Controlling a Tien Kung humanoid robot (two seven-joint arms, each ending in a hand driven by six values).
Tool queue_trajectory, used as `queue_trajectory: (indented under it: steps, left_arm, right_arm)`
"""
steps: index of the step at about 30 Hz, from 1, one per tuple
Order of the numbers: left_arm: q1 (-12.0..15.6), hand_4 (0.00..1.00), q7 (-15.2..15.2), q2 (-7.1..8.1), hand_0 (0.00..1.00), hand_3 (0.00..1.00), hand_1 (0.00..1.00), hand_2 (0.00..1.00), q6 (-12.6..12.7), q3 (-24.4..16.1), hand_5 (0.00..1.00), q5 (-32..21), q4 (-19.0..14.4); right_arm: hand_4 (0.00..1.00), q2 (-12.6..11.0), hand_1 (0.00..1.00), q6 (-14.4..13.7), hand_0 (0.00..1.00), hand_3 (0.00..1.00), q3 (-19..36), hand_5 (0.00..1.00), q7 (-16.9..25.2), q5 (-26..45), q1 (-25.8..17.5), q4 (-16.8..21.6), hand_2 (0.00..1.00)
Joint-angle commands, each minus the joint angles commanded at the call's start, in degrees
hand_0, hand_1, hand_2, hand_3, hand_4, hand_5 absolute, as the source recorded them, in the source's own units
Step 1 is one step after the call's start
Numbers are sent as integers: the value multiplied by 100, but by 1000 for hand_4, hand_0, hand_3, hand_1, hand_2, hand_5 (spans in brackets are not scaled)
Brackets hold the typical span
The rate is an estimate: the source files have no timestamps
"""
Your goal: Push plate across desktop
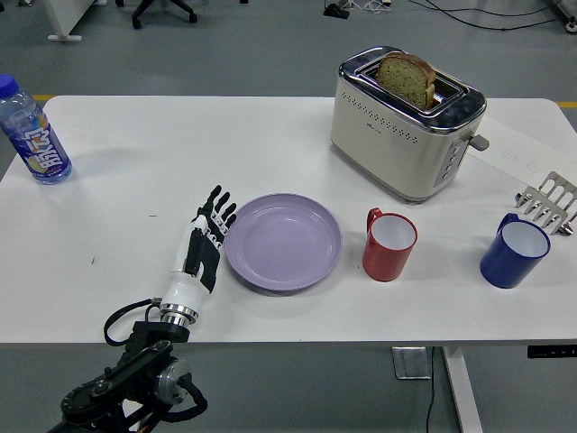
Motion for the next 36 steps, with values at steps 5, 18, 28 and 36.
queue_trajectory:
  steps: [5,18,28,36]
  left_arm:
    - [-23,480,0,0,942,992,948,983,-7,66,998,-15,-52]
    - [30,483,0,0,934,984,942,980,127,-214,998,167,-303]
    - [213,481,18,18,868,916,880,916,222,-1246,998,640,-725]
    - [433,483,206,358,839,882,856,887,138,-2108,998,905,-845]
  right_arm:
    - [148,2,548,2,607,618,5,356,-3,-11,4,0,653]
    - [147,3,549,4,607,618,6,356,-6,-8,23,0,653]
    - [147,-23,549,7,609,618,41,356,-6,-32,40,0,653]
    - [146,-44,549,1,608,618,76,355,-8,-29,48,0,653]
